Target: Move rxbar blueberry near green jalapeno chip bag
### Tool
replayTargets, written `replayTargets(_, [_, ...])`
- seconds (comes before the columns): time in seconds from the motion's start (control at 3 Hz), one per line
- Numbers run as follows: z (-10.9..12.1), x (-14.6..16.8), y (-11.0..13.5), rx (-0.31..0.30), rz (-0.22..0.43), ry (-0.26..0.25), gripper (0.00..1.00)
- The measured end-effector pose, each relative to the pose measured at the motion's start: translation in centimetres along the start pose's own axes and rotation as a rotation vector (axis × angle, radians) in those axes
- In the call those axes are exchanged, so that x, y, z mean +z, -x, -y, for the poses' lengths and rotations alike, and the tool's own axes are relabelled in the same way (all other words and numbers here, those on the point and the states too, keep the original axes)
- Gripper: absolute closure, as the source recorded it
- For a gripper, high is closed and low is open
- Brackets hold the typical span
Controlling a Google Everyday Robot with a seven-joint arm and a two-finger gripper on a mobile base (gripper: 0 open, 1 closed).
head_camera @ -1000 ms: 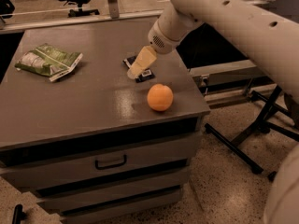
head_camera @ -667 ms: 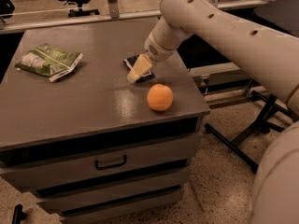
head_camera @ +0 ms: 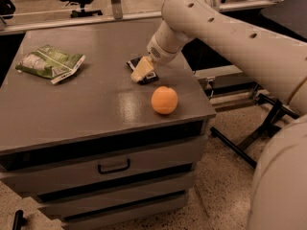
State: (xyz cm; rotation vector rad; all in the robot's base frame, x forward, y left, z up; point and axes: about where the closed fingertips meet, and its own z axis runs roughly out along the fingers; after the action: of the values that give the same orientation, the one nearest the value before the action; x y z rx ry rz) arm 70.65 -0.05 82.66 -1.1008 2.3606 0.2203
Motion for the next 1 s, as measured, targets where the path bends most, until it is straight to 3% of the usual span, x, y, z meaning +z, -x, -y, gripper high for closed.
replayTargets(0.33, [0.1, -0.8, 0.5, 0.0, 0.0, 0.0, 0.86])
replayTargets(0.67, [0.1, -1.4, 0.9, 0.0, 0.0, 0.0, 1.0])
replayTargets(1.0, [-0.5, -2.8, -1.6, -0.014, -0.076, 0.004, 1.0])
